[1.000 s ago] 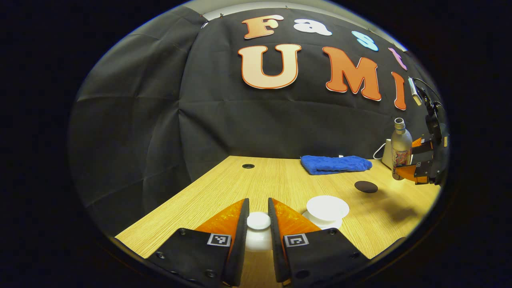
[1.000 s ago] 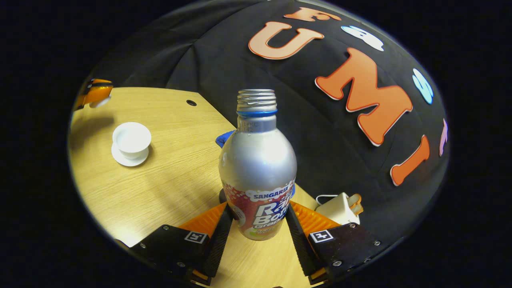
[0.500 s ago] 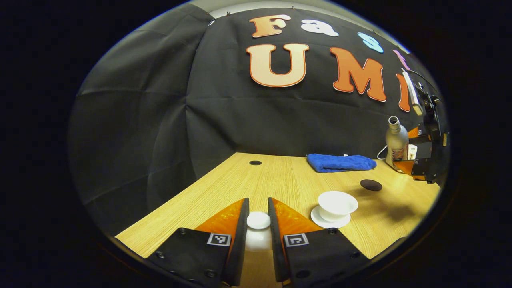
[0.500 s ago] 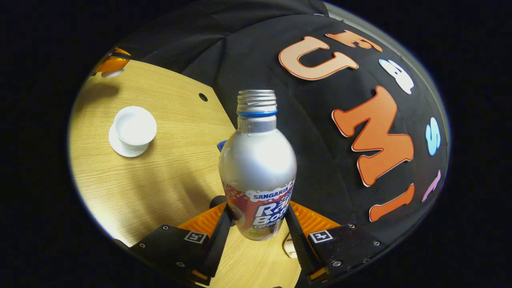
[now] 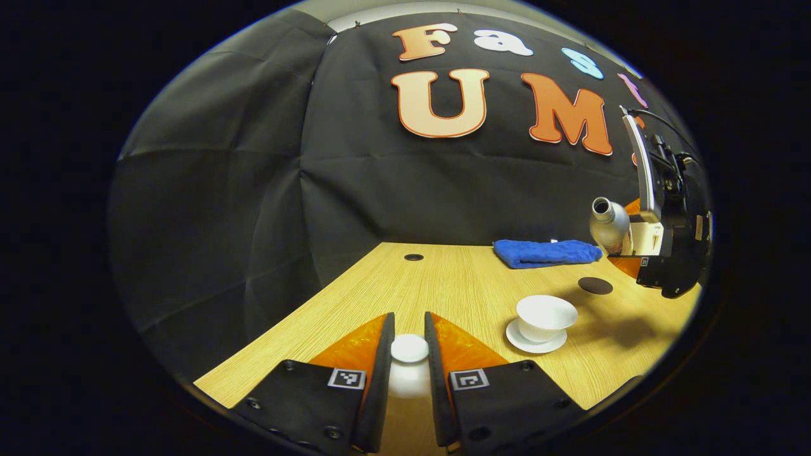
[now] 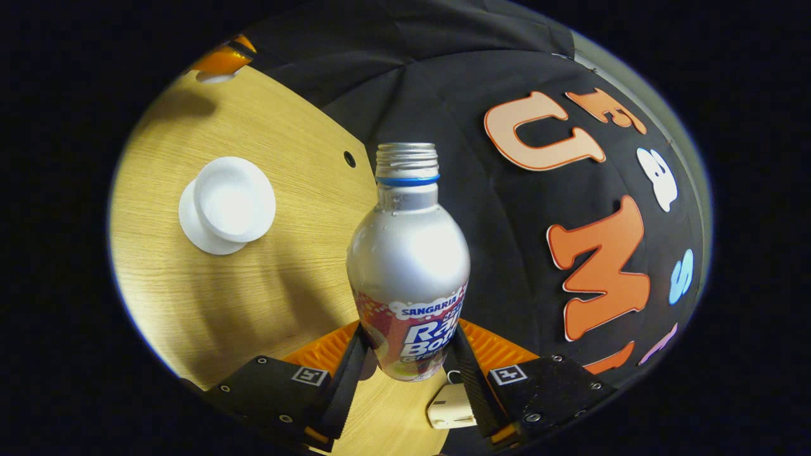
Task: Open the teacup lid with one hand, grasp the water bottle and pour water into the teacup with the other hand; after pouring, place the water bottle on the coaster and then close the teacup lid.
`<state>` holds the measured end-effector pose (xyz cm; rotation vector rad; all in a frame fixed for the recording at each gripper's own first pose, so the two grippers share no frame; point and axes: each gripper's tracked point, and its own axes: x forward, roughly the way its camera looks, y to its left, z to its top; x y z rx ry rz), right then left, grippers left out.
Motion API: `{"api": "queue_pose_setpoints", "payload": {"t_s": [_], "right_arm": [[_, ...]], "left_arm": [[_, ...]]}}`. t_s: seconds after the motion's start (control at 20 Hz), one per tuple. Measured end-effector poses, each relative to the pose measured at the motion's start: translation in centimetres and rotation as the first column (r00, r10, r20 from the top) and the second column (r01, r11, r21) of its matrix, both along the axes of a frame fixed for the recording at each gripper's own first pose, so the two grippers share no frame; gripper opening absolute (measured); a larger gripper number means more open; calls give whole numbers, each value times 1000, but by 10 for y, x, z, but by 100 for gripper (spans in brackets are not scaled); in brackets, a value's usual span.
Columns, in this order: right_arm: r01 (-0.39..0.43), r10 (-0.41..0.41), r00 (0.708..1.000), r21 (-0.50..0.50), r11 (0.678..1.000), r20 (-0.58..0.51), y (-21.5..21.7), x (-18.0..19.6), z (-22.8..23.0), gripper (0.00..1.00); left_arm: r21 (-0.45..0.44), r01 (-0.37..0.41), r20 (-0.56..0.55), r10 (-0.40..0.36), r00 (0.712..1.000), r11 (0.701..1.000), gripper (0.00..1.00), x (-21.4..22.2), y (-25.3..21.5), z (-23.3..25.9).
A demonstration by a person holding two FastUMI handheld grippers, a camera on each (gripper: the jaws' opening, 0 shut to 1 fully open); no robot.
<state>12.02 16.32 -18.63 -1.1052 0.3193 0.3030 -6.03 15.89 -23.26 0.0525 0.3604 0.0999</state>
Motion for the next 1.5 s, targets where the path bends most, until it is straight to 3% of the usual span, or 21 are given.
{"api": "queue_pose_setpoints", "payload": {"t_s": [0.15, 0.2, 0.6, 0.9, 1.5], "right_arm": [[-49, 49, 999, -44, 998, 3, 10, 0, -6, 75], [-59, 60, 998, -56, 997, 8, 13, 0, -7, 78], [-122, 144, 984, -193, 974, 105, 29, 9, -6, 78], [-140, 218, 957, -351, 926, 191, 26, 17, 5, 78], [-142, 313, 907, -493, 858, 283, 32, 20, 23, 77]], "left_arm": [[1, -6, -1, 6, 1000, 1000, 35, -2, 3, -1], [2, -7, -1, 7, 1000, 1000, 35, -3, 4, -1], [0, -6, -9, 6, 1000, 1000, 35, -7, 6, -9], [-2, -5, -8, 5, 1000, 1000, 35, -7, 7, -14], [-2, -10, -10, 10, 1000, 1000, 35, -11, 8, -17]]}}
